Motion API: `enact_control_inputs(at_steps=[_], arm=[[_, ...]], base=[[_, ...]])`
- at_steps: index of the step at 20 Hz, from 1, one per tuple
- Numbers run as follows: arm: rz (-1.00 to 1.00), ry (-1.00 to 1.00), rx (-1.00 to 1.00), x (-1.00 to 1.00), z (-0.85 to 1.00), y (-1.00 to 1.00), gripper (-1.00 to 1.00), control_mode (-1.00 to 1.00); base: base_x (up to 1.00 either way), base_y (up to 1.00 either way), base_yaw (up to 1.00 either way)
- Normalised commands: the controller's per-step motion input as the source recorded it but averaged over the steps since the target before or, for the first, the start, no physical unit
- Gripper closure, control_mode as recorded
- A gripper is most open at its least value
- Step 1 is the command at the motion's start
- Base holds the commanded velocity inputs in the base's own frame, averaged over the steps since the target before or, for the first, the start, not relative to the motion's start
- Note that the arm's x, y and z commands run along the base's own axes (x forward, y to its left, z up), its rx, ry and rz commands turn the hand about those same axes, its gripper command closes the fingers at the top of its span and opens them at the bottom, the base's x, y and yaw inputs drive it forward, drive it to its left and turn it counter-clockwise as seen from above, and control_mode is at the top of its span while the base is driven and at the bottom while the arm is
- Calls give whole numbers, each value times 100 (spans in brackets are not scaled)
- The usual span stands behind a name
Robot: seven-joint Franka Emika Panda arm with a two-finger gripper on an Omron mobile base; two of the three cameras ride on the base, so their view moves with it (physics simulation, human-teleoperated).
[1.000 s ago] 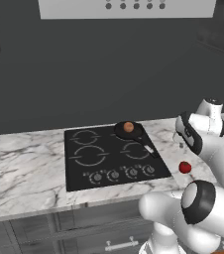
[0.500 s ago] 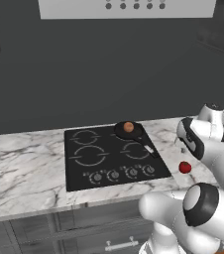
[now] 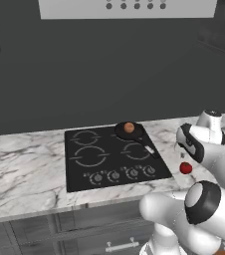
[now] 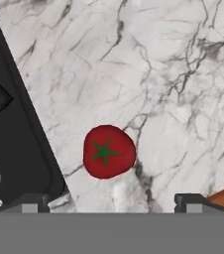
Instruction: Place the pan on the rear right burner on the stove. Then place the tomato and the onion in the pan and turn on the rear right burner.
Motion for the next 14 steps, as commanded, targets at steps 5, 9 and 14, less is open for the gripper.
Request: enact_control_inputs(at_steps=[5,9,14], arm=[[0,4,0,13,-22,0,-100,-100],[0,6,0,5,-21,-6,-100,-100],[0,8,0,7,-25,-6,-100,-100]], base=[[0,0,0],[0,0,0],[0,0,0]])
